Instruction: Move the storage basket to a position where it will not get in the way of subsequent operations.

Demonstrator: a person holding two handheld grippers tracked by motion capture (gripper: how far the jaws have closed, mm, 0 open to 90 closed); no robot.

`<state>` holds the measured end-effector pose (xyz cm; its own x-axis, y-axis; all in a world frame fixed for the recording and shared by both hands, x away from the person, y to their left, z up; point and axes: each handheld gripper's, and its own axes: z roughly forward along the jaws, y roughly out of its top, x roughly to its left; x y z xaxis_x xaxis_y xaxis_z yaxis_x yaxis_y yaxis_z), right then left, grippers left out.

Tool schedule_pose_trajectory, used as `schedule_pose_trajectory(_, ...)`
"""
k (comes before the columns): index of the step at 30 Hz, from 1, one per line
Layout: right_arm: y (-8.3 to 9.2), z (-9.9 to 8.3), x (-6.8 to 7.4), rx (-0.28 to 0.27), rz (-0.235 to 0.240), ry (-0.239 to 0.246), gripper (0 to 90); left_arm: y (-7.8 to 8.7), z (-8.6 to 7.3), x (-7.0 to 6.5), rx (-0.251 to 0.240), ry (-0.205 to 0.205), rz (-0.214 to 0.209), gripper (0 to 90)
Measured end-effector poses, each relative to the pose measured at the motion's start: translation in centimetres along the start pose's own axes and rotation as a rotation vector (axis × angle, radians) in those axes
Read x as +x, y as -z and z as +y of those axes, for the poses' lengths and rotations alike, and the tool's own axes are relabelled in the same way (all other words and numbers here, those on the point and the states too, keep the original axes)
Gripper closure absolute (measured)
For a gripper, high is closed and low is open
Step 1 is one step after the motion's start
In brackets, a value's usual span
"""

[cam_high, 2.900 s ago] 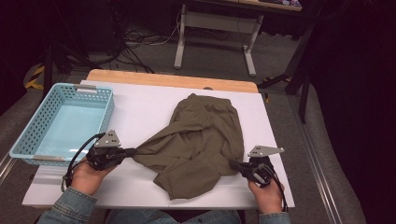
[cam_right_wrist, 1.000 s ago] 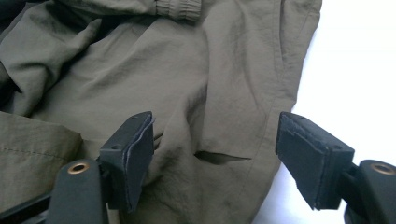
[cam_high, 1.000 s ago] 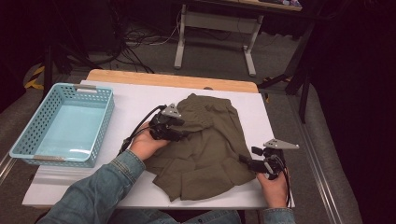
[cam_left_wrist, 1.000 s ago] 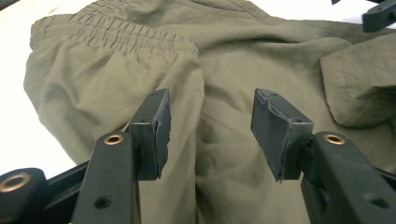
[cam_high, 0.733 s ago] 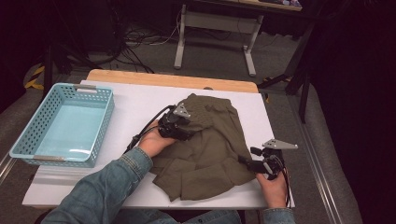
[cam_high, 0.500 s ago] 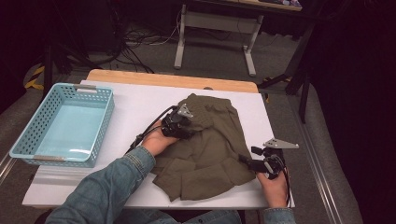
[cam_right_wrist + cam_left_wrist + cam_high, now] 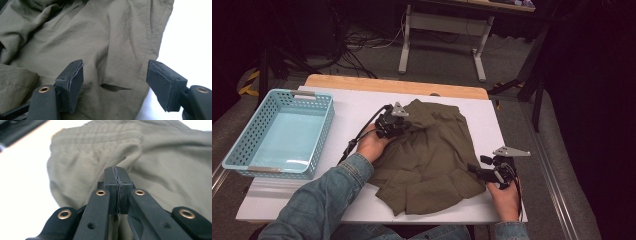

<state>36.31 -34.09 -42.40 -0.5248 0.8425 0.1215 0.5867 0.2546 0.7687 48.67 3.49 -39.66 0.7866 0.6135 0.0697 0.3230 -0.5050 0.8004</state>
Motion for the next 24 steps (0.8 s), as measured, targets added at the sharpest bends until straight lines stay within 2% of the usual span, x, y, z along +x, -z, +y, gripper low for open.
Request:
schedule_pose_trajectory(2, 0.0, 0.1, -0.2, -0.002, 0.000, -0.006, 30.6, 0.8, -0.2, 1.1, -0.025, 0.033, 0.036, 89.0)
schedule_pose_trajectory(4, 0.0, 0.1, -0.3, -0.004, -0.001, -0.007, 30.5, 1.6, -0.7, 2.5, -0.043, 0.075, 0.089, 88.9)
schedule_pose_trajectory(6, -0.1, 0.2, -0.3, -0.003, -0.004, -0.006, 30.2, 2.5, -1.5, 3.9, -0.048, 0.138, 0.184, 88.5)
schedule_pose_trajectory(7, -0.1, 0.2, -0.3, -0.002, -0.009, -0.004, 30.0, 2.8, -1.9, 4.3, -0.046, 0.163, 0.212, 87.6)
schedule_pose_trajectory(8, -0.2, 0.2, -0.3, 0.001, -0.010, -0.005, 29.8, 3.3, -2.5, 4.9, -0.048, 0.197, 0.240, 85.5)
schedule_pose_trajectory(10, -0.3, 0.3, -0.3, 0.008, -0.017, 0.000, 29.2, 4.0, -3.4, 5.5, -0.041, 0.239, 0.257, 73.9)
schedule_pose_trajectory(11, -0.4, 0.3, -0.3, 0.011, -0.019, 0.002, 29.0, 4.2, -3.7, 5.6, -0.040, 0.252, 0.260, 65.9)
schedule_pose_trajectory(13, -0.5, 0.4, -0.3, 0.013, -0.020, 0.000, 28.6, 4.7, -4.5, 5.5, -0.044, 0.272, 0.232, 55.9)
schedule_pose_trajectory(15, -0.7, 0.5, -0.2, 0.013, -0.021, 0.000, 28.7, 4.9, -5.0, 5.2, -0.037, 0.262, 0.222, 51.6)
schedule_pose_trajectory(16, -0.7, 0.7, -0.2, 0.014, -0.023, 0.000, 29.1, 5.0, -5.4, 5.0, -0.028, 0.270, 0.202, 49.2)
schedule_pose_trajectory(20, -1.0, 1.1, -0.2, 0.019, -0.040, 0.000, 32.1, 5.4, -6.9, 4.6, -0.001, 0.289, 0.163, 47.1)
schedule_pose_trajectory(24, -1.5, 1.3, -0.5, 0.025, -0.064, -0.008, 39.6, 6.0, -8.2, 4.1, 0.020, 0.295, 0.141, 46.8)
